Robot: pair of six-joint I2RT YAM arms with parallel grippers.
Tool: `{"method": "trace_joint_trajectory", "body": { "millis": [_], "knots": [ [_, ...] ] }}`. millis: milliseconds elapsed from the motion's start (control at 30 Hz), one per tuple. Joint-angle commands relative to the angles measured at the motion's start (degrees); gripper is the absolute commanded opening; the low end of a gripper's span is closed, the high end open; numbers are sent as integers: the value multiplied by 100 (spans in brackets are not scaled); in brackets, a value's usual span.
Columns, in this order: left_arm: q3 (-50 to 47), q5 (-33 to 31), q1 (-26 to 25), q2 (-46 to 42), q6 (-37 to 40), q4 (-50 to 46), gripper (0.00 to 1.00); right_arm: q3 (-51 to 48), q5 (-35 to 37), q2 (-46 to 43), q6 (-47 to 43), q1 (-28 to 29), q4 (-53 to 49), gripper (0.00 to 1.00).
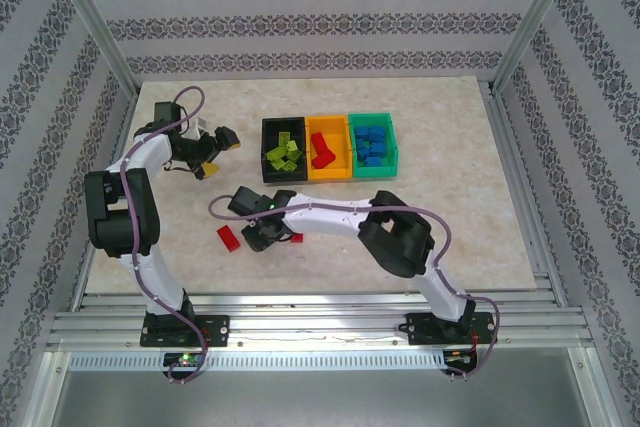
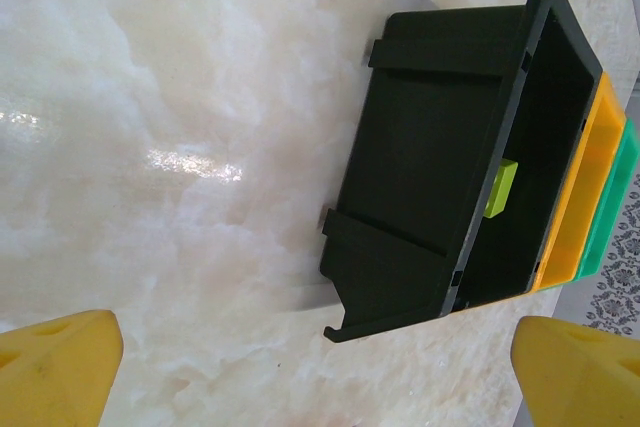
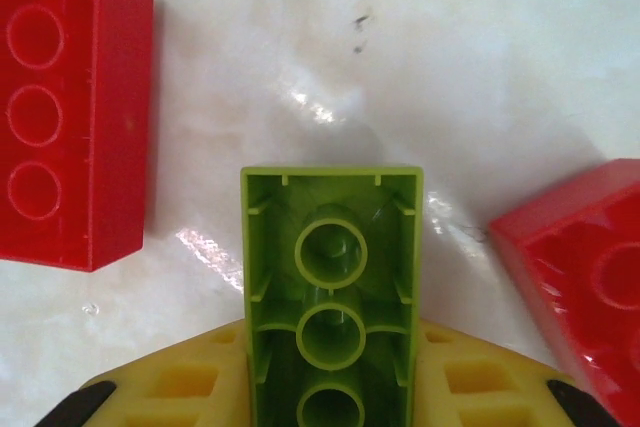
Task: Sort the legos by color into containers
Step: Pick up the lego from the bottom-center of the table, then place the lego in the container.
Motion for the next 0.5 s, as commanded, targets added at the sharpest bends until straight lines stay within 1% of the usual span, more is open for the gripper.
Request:
{"method": "trace_joint_trajectory", "body": {
  "millis": [0,100,200,333,433,467],
  "knots": [
    [-10,-41,81,-47,89,-33,100,-2,-104,-771,-69,-353,138,28],
    [-8,-32,81,-51,79,-25,100,49,-188,-1073,-138,-776,280,29],
    [-7,-40,79,-53,94,-34,100,264,-374,-1035,-193,-1276,342,29],
    [-8,-28,85,-76,82,-21,100,764,-616,-597,-219,-1875,361,30],
    [-16,-6,81,-60,67,1,100,1351,-726,-146,-218,-2167,262,31],
    [-16,3,81,-51,63,1,100,1583,-768,10,-223,-2221,162,33]
  ]
}}
